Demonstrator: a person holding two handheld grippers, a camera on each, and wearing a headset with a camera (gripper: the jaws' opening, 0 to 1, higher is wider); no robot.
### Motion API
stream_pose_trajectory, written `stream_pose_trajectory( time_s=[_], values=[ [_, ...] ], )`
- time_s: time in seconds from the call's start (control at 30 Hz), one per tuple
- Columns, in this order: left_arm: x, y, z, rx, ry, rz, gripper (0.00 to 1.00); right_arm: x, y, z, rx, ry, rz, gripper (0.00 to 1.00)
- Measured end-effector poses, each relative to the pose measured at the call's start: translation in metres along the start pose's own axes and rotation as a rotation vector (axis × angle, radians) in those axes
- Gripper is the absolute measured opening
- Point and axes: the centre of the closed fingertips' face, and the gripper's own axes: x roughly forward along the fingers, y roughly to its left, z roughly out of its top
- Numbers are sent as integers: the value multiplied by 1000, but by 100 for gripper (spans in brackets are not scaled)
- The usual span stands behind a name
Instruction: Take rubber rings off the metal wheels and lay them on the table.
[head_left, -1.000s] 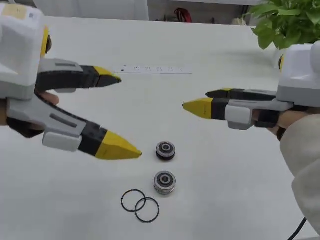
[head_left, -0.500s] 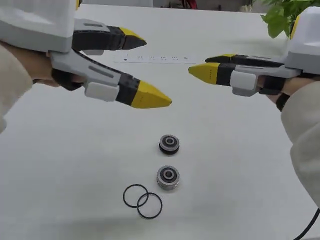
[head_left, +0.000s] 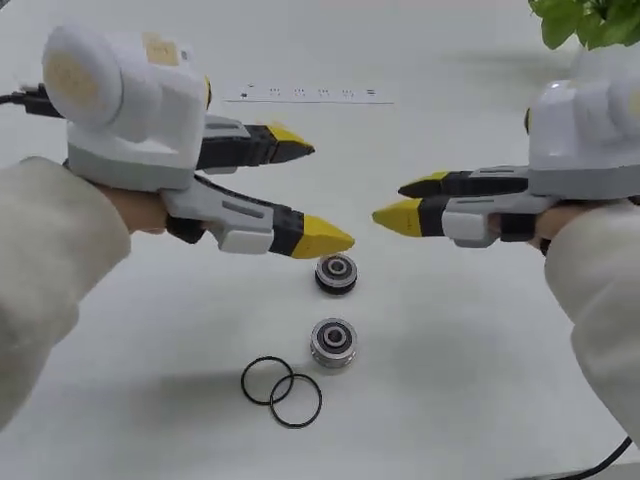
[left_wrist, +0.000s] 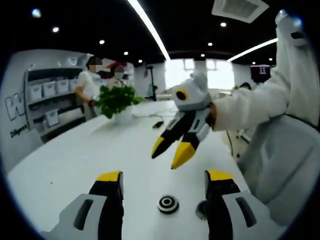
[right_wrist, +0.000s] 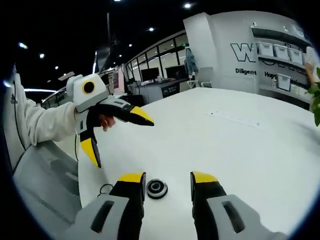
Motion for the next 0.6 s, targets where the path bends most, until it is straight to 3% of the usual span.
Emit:
stream_pose_trajectory(
  time_s=[0.17,0.23,0.37,0.6],
  values=[
    [9,14,-14,-42,-9,84,60,2,-1,-20,22,36,9,29],
    [12,14,-19,-44,-8,87,60,5,2,-27,30,47,20,29],
    [20,14,-37,-21,43,94,54,10,6,-39,17,93,26,28],
    [27,7,-51,-19,73,79,44,20,16,-48,4,124,33,28]
  ],
)
